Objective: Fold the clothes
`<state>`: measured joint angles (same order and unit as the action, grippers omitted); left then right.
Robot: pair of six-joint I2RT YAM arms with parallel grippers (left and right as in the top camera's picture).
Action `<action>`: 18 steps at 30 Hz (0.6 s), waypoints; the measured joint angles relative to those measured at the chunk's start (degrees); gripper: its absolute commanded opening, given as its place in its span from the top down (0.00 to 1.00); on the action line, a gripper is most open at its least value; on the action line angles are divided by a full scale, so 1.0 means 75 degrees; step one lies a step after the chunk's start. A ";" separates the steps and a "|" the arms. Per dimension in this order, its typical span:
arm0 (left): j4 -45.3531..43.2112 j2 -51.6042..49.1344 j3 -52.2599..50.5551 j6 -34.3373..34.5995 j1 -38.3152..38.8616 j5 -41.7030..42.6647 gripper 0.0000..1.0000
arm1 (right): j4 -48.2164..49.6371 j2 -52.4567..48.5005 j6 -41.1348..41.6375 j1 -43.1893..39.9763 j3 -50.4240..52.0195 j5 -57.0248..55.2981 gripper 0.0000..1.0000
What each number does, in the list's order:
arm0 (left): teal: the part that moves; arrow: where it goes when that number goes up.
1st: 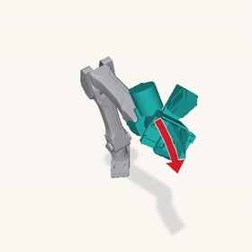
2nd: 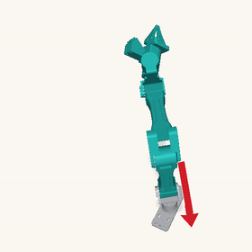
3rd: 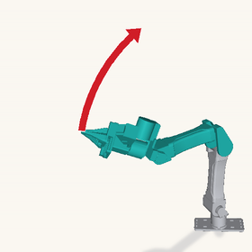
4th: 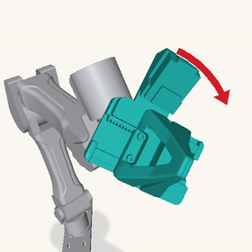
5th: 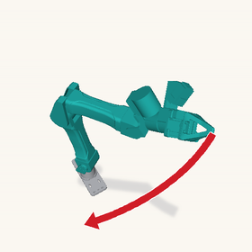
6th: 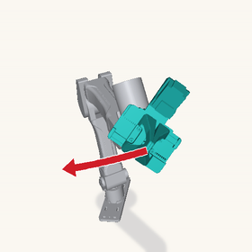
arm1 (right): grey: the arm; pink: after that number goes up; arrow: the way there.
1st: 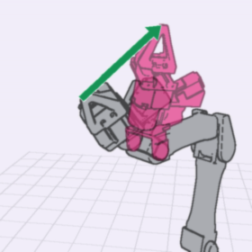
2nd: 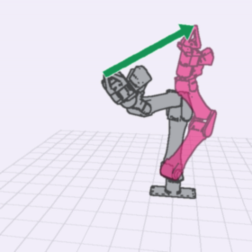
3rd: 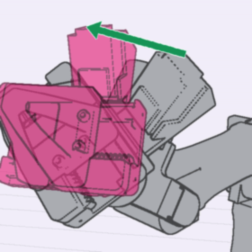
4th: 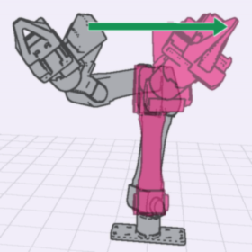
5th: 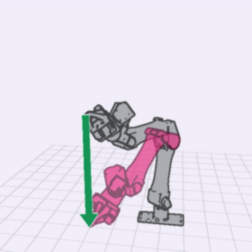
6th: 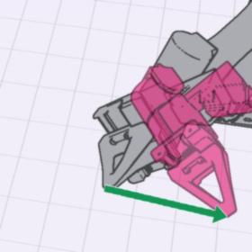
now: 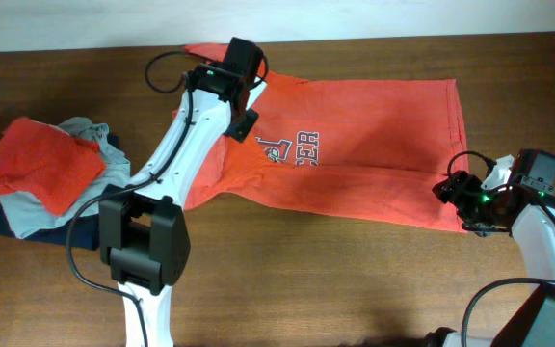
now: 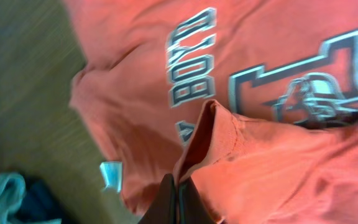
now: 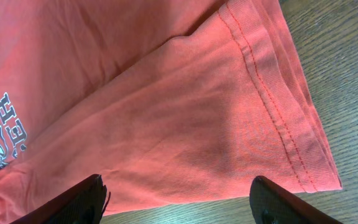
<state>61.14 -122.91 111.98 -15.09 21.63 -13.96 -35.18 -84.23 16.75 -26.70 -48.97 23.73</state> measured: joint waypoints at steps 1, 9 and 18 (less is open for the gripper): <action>-0.0023 0.0000 0.0000 -0.0131 0.0017 0.0073 1.00 | 0.0000 0.0000 -0.0003 0.0000 0.0000 0.0000 0.21; -0.1160 0.0000 0.0000 -0.1241 0.0029 0.0507 1.00 | 0.0003 0.0000 -0.0003 0.0000 0.0000 0.0000 0.21; -0.1714 -0.0003 0.0000 -0.1888 0.0029 0.1067 1.00 | -0.0029 0.0000 0.0000 0.0000 0.0000 0.0000 0.21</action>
<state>48.29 -122.93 111.98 -29.26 21.85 -5.96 -35.40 -84.23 16.75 -26.70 -48.97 23.73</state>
